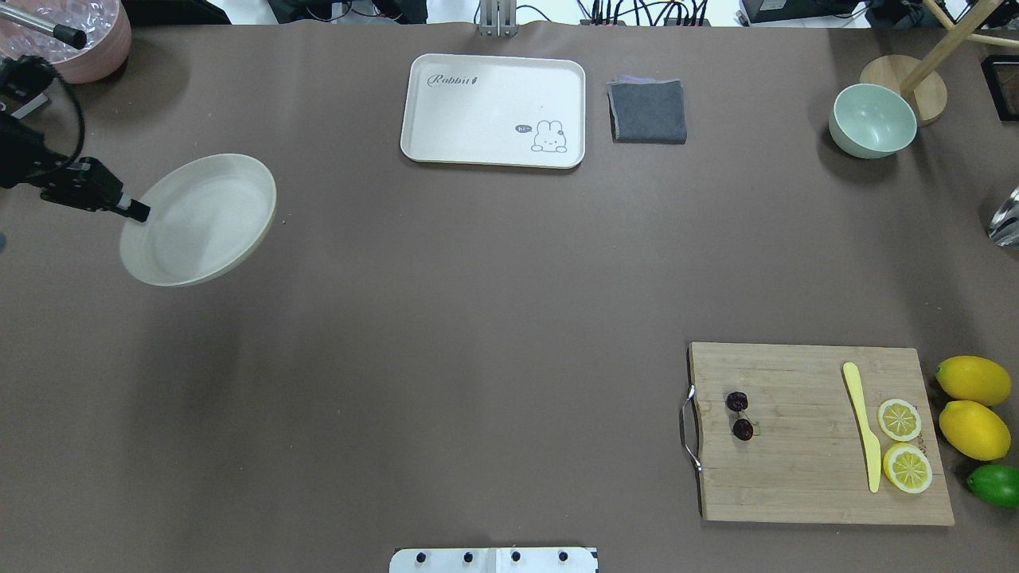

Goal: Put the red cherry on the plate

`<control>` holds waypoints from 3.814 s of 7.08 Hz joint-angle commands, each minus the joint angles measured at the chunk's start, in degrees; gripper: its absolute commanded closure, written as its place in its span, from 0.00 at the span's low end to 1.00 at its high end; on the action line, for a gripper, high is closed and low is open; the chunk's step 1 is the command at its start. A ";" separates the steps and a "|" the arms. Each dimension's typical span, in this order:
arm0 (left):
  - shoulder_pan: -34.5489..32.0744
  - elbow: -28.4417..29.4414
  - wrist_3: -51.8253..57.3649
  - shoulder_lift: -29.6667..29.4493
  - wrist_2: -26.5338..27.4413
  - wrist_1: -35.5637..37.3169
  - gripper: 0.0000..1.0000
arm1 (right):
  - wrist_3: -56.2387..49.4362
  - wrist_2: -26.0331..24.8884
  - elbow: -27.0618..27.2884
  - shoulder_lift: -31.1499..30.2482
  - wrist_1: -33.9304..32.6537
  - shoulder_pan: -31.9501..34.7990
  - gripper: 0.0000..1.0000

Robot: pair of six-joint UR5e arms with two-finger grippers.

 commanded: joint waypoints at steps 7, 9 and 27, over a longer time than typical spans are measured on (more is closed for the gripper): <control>26.42 -4.88 -4.06 -13.79 32.34 18.59 1.00 | 0.05 -0.96 -0.76 -1.22 -0.36 3.44 0.00; 27.05 -4.62 -3.80 -14.06 32.54 18.59 1.00 | 0.05 -1.05 -1.02 -1.49 -0.27 3.62 0.00; -19.32 -16.06 40.64 29.24 0.83 18.42 0.02 | -0.21 0.70 4.78 6.23 -7.12 -1.98 0.00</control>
